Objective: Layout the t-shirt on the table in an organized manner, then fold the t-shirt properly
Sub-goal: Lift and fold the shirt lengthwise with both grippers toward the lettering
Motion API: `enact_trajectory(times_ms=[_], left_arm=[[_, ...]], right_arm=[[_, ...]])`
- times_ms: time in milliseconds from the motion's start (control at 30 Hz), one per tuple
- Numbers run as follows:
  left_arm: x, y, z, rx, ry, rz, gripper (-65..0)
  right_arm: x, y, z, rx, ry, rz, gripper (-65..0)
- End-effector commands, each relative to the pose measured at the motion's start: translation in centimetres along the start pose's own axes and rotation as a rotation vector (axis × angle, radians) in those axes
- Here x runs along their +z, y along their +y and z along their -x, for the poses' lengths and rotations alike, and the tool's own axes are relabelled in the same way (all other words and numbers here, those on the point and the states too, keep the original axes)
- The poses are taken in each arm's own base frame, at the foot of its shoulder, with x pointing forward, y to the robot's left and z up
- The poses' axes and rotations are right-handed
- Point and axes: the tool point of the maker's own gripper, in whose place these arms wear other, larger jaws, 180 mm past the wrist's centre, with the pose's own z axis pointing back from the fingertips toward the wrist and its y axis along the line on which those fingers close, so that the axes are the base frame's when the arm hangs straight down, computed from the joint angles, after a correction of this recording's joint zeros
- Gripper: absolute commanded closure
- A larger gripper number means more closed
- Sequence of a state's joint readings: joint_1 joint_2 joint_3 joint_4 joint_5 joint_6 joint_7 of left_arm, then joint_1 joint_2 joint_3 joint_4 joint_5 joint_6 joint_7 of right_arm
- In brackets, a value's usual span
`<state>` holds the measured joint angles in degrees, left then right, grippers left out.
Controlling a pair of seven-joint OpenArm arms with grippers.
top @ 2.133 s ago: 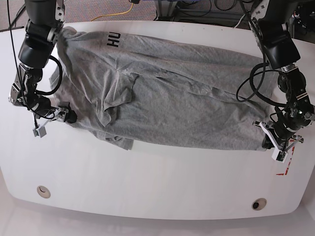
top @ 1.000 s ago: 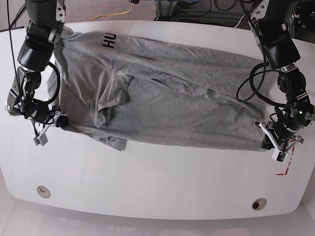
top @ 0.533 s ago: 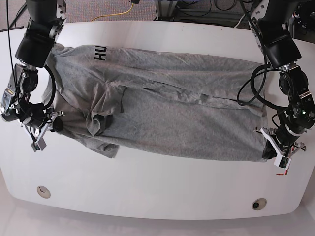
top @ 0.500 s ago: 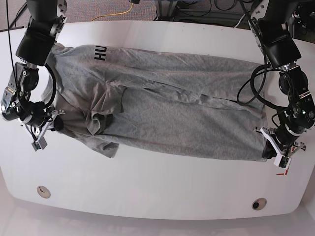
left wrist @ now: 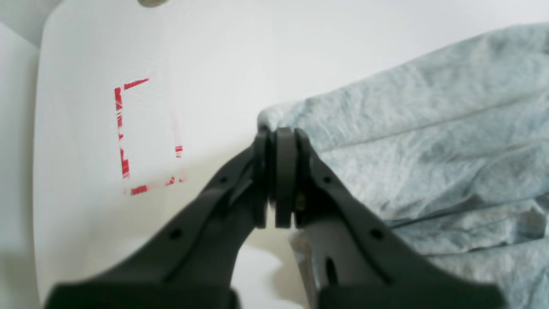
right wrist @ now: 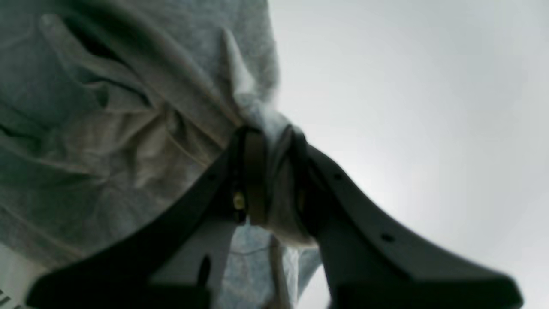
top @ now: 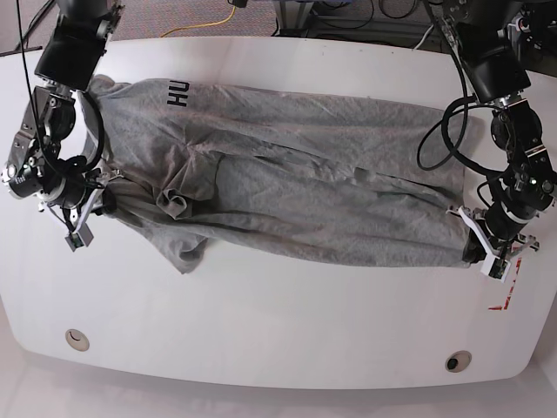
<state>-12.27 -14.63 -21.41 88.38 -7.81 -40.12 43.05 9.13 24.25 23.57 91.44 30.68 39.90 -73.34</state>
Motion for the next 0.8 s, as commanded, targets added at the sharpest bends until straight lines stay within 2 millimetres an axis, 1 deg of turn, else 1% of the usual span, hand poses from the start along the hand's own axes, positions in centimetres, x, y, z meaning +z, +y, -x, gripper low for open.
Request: enact_trajectory(times_ms=[0, 67, 233, 300, 400, 500, 600, 667, 767], left_arm=[[0.9, 1.3, -1.3, -0.024, -0.042, -0.028, 0.0], [1.1, 1.6, -0.6, -0.033, -0.024, -0.033, 0.0], [1.3, 1.7, 0.0, -0.033, -0.01, -0.035, 0.0], [1.4, 1.6, 0.6, -0.035, 0.005, -0.032, 0.0], [2.0, 2.2, 1.4, -0.057, 0.027, -0.043, 0.0], [2.2, 2.5, 1.6, -0.065, 0.035, -0.048, 0.0], [2.2, 2.4, 1.8, -0.063, 0.04, -0.047, 0.0], [2.3, 2.3, 2.4, -0.064, 0.053, -0.043, 0.0], [2.6, 2.6, 3.1, -0.077, 0.073, -0.048, 0.0]], right_arm=[[1.2, -0.5, -1.4, 0.036, -0.047, 0.028, -7.3], [1.3, -0.2, -0.9, 0.042, -0.035, 0.028, -7.3], [1.2, -0.2, 0.2, 0.039, 0.003, 0.027, -7.3], [1.4, -0.5, 1.1, 0.022, 0.022, 0.034, -7.3], [1.9, -1.2, 2.2, -0.01, 0.034, 0.052, -7.6], [2.1, -1.3, 2.6, -0.029, 0.028, 0.049, -7.6], [2.2, -0.8, 3.1, -0.041, 0.025, 0.021, -7.8], [2.1, -0.2, 3.6, -0.049, 0.021, -0.009, -7.8], [2.1, 0.7, 4.4, -0.069, 0.017, -0.05, -7.8]])
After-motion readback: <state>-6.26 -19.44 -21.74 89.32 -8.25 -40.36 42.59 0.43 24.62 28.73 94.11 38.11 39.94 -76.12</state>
